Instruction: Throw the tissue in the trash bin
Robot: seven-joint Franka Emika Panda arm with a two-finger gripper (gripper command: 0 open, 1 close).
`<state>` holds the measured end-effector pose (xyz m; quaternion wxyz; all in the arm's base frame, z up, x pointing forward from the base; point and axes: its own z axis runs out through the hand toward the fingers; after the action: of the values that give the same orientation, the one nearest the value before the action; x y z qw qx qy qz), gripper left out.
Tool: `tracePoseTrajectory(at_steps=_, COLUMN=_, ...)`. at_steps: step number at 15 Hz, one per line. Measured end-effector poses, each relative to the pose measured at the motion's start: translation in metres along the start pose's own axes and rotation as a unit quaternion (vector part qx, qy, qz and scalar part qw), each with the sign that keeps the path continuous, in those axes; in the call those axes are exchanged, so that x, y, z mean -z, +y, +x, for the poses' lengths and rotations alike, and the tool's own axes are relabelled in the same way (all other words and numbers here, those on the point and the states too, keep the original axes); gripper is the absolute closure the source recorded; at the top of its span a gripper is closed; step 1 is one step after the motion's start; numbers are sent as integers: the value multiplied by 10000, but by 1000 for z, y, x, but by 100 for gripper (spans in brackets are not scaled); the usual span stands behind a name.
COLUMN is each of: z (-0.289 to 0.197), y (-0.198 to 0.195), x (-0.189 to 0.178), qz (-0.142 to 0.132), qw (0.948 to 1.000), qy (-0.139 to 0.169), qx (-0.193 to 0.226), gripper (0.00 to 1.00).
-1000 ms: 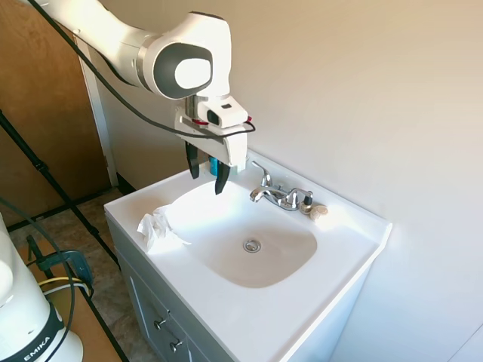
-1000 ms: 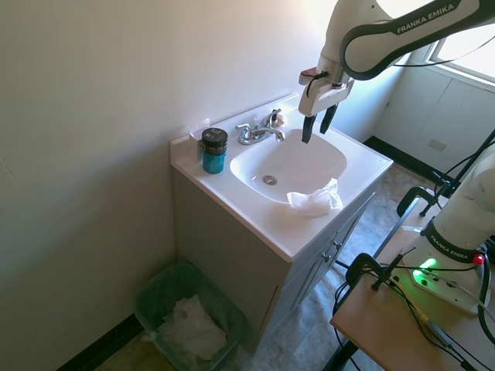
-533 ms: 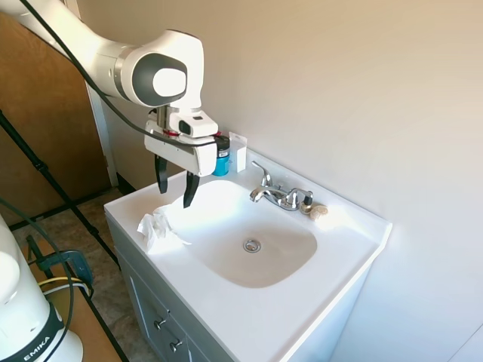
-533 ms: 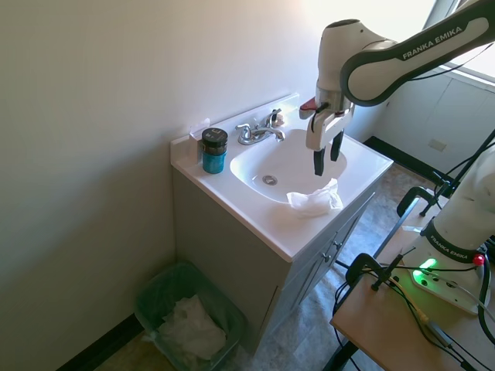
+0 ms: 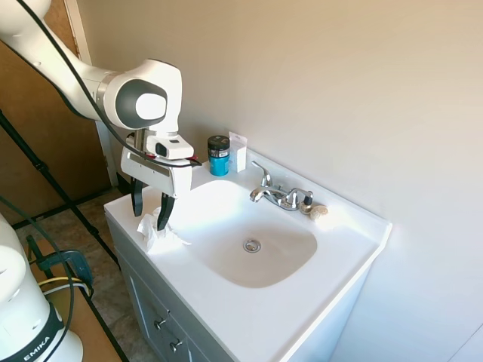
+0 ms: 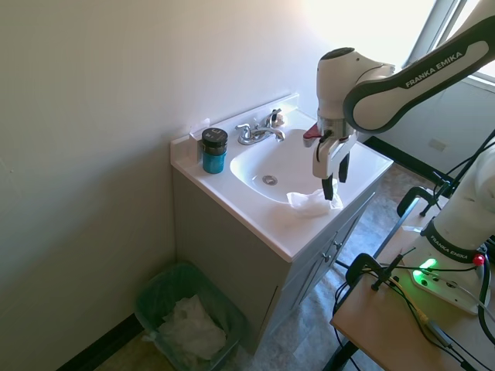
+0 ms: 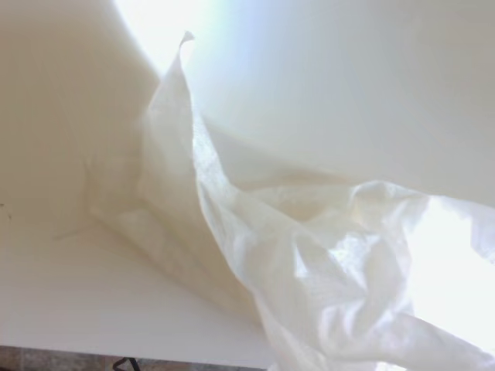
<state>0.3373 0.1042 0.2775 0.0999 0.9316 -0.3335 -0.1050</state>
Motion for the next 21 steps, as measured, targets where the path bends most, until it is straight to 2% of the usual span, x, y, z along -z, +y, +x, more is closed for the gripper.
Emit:
tracePoseTrajectory(at_steps=8, z=11, y=-25, x=-38, qz=76, qw=9999, qy=-106, qx=-45, gripper=100)
tracePoseTrajectory(at_steps=21, z=28, y=-16, x=-38, qz=183, qw=9993, qy=-108, qx=-304, gripper=100)
